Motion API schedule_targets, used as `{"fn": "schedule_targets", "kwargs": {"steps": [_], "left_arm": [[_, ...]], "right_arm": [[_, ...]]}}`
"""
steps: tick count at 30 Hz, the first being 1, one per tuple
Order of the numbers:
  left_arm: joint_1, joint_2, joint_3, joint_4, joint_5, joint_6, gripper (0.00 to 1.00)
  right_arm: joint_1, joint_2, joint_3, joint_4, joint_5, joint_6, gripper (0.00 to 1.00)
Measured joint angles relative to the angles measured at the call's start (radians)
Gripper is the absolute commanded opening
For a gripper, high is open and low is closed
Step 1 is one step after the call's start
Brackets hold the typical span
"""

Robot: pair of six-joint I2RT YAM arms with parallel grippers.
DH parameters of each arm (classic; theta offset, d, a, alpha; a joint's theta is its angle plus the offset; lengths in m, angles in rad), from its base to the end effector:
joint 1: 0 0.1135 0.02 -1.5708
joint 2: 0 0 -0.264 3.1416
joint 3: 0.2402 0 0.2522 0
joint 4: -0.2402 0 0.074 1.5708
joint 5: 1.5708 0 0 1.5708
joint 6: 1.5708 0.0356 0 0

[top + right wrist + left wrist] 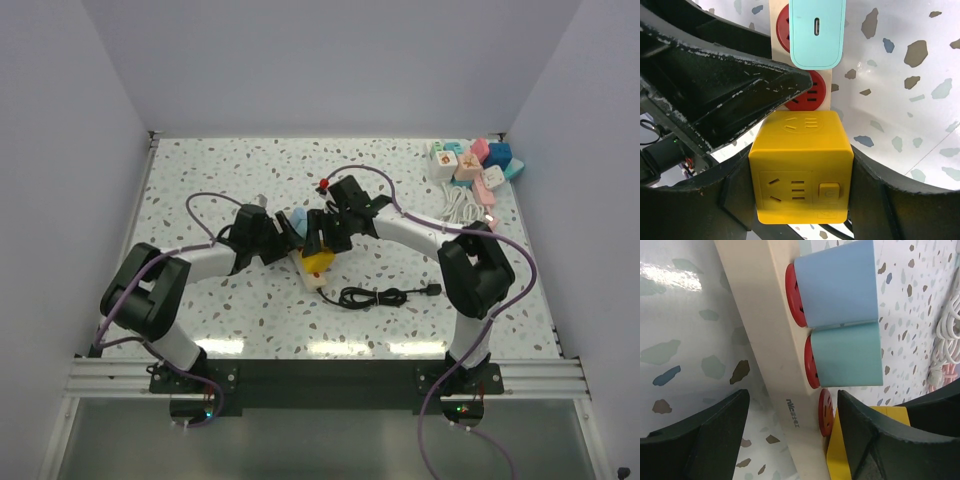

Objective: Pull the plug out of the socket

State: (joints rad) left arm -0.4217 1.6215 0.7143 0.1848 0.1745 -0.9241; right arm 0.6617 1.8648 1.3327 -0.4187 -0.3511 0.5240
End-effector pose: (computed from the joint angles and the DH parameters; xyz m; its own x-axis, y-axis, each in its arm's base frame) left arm 0.2834 -0.1339 0.1490 -0.7801 -0.5115 -0.3604 -0.1669 0.7253 -0.6679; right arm 0.3084 0.2557 0.2062 -0.9235 -0.1238 -0.3630 -0.3148 0.7853 0.5331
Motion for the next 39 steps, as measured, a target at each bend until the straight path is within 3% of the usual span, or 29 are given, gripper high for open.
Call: {"fn": "schedule_targets", "kwargs": {"steps": [9, 12, 16, 19, 26, 39], "left_arm": [[-0.014, 0.05, 0.0, 0.064, 0.031, -0.002, 0.56], [-0.021, 0.066, 0.002, 0.087, 0.04, -0.009, 0.41], [-0.025, 0.074, 0.002, 0.106, 0.041, -0.035, 0.13], [-0.025, 0.074, 0.002, 0.105, 0.04, -0.034, 0.0], [-0.031, 0.082, 0.013, 0.095, 0.037, -0.014, 0.0], [-0.086, 0.082, 0.081, 0.183, 0.121, 0.013, 0.0]], "right_arm": [[-0.001, 0.0, -0.002, 0.008, -0.026, 0.007, 0.0], [-0.005, 0.0, -0.008, 0.007, -0.03, 0.008, 0.0], [-0.013, 0.0, -0.01, 0.003, -0.036, 0.027, 0.0], [-0.013, 0.0, -0.01, 0.0, -0.036, 0.027, 0.0], [-0.028, -0.018, -0.034, 0.006, -0.034, 0.027, 0.0], [-0.113, -0.293, -0.23, 0.05, -0.022, 0.033, 0.0]]}}
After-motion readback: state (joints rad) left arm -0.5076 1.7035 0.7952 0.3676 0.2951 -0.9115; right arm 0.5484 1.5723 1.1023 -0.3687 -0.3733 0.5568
